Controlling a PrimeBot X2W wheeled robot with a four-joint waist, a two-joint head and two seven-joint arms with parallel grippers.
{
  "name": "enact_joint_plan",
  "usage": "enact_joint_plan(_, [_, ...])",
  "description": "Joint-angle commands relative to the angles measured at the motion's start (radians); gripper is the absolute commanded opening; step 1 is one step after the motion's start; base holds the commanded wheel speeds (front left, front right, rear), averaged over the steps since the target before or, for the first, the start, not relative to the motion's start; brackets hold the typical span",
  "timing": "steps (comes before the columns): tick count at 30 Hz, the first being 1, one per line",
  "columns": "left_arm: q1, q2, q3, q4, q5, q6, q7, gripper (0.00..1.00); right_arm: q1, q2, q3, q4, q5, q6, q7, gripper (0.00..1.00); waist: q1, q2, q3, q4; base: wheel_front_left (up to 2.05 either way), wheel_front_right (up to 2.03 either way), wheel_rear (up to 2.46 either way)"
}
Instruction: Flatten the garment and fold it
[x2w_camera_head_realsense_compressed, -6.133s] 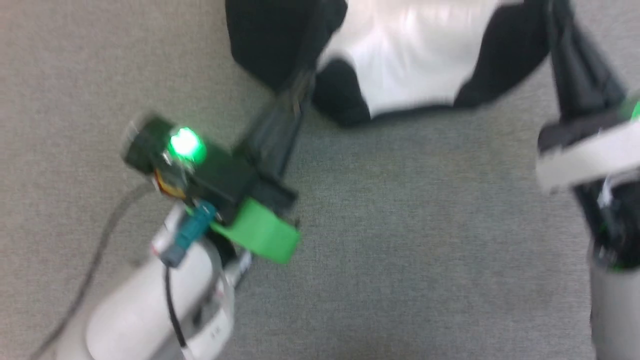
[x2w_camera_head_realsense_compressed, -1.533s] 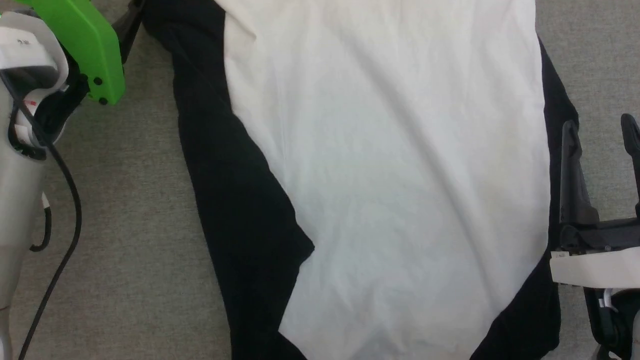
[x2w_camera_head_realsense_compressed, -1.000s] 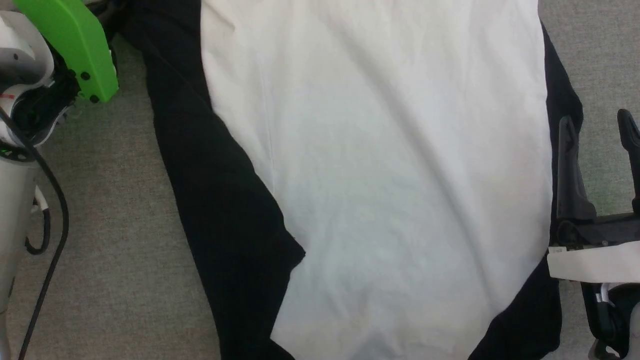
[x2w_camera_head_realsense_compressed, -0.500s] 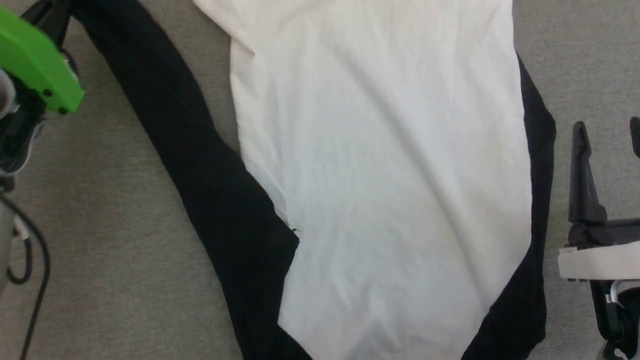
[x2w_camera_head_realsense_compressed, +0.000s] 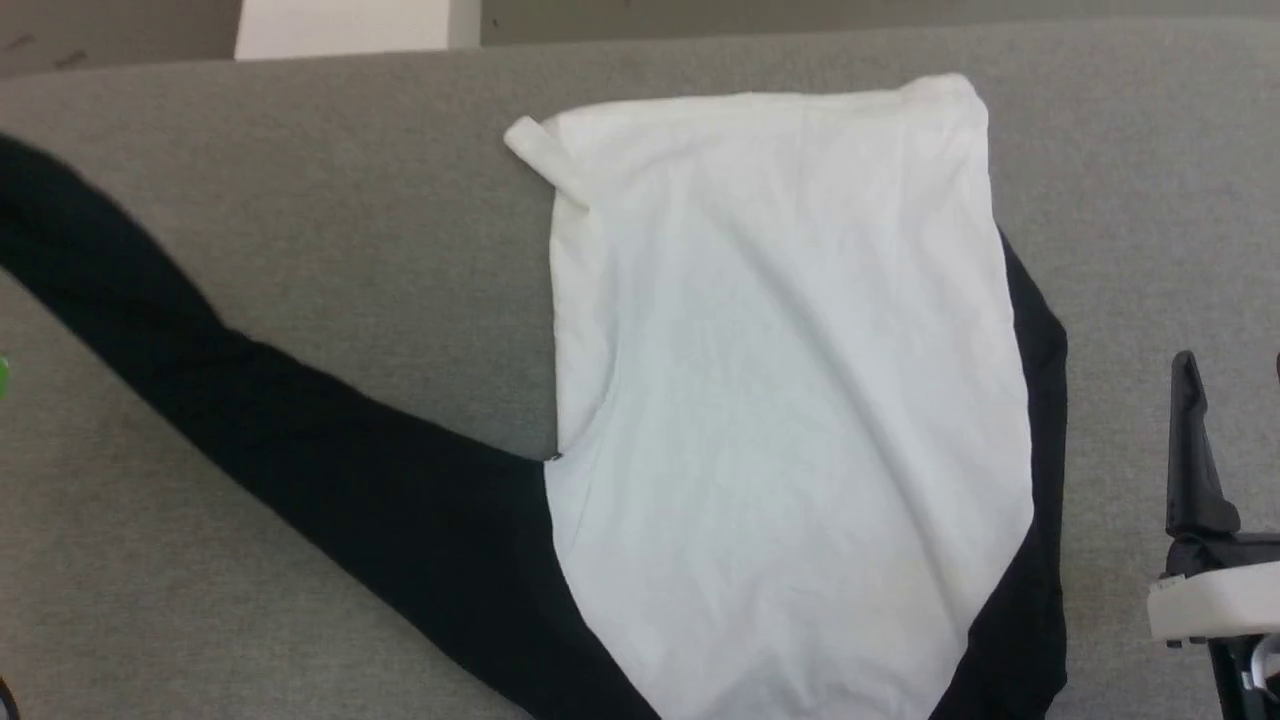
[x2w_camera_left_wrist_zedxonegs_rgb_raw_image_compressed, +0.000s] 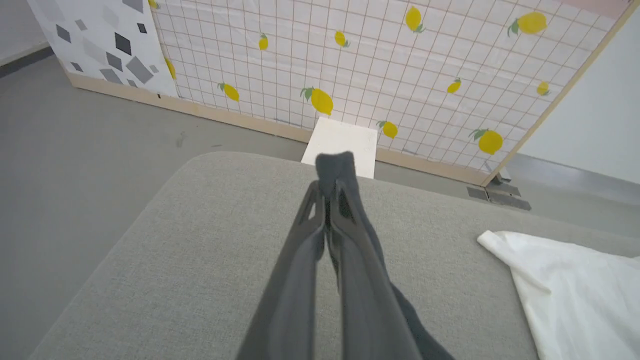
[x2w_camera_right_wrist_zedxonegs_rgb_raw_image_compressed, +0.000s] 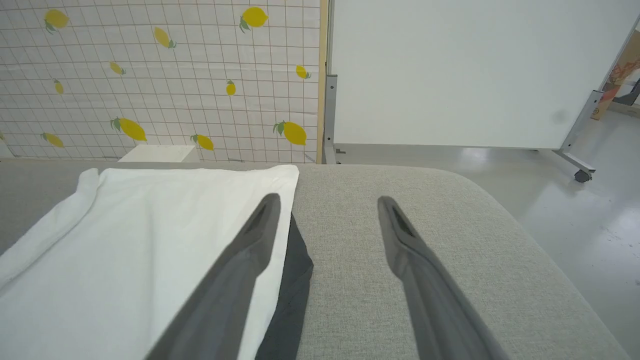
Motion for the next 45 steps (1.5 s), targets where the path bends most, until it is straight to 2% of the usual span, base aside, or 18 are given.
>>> enact_joint_plan(1, [0.055,-0.017,0.019,-0.023,-0.009,0.020,-0.016,0.00,0.015,0.001,-0.005,-0.004,0.009,-0.001,0.004,1.00,0.0001,0.0000,-0.099,0.041,0.00,0.00,0.00])
enact_joint_plan(8, [0.263,-0.033,0.079,-0.122,0.010,0.082,-0.040,0.00,0.065,0.001,-0.015,-0.022,0.013,-0.001,0.027,1.00,0.0001,0.0000,-0.182,0.062,0.00,0.00,0.00])
enact_joint_plan(22, [0.372,0.005,0.174,-0.220,0.041,0.176,-0.009,0.00,0.100,0.001,0.000,-0.057,0.021,-0.001,0.052,1.00,0.0001,0.0000,-0.206,0.069,0.00,0.00,0.00])
enact_joint_plan(29, [0.412,0.009,0.167,-0.270,0.058,0.174,-0.011,0.00,0.099,0.001,-0.002,-0.061,0.023,-0.001,0.053,1.00,0.0001,0.0000,-0.191,0.070,0.00,0.00,0.00])
enact_joint_plan(33, [0.381,0.003,0.093,-0.364,0.081,0.159,-0.015,0.00,0.096,0.001,-0.008,-0.068,0.021,-0.001,0.058,1.00,0.0001,0.0000,-0.185,0.075,0.00,0.00,0.00])
enact_joint_plan(39, [0.264,-0.019,-0.139,-0.534,0.146,0.116,0.023,0.00,0.076,0.001,-0.058,-0.088,0.017,-0.001,0.060,1.00,0.0001,0.0000,-0.171,0.078,0.00,0.00,0.00])
enact_joint_plan(43, [0.157,-0.080,-0.331,-0.584,0.200,0.075,0.056,0.00,0.055,0.001,-0.087,-0.087,0.015,-0.001,0.056,1.00,0.0001,0.0000,-0.163,0.074,0.00,0.00,0.00])
enact_joint_plan(45, [0.108,-0.130,-0.432,-0.587,0.225,0.054,0.073,0.00,0.048,0.001,-0.097,-0.085,0.015,-0.001,0.053,1.00,0.0001,0.0000,-0.158,0.069,0.00,0.00,0.00])
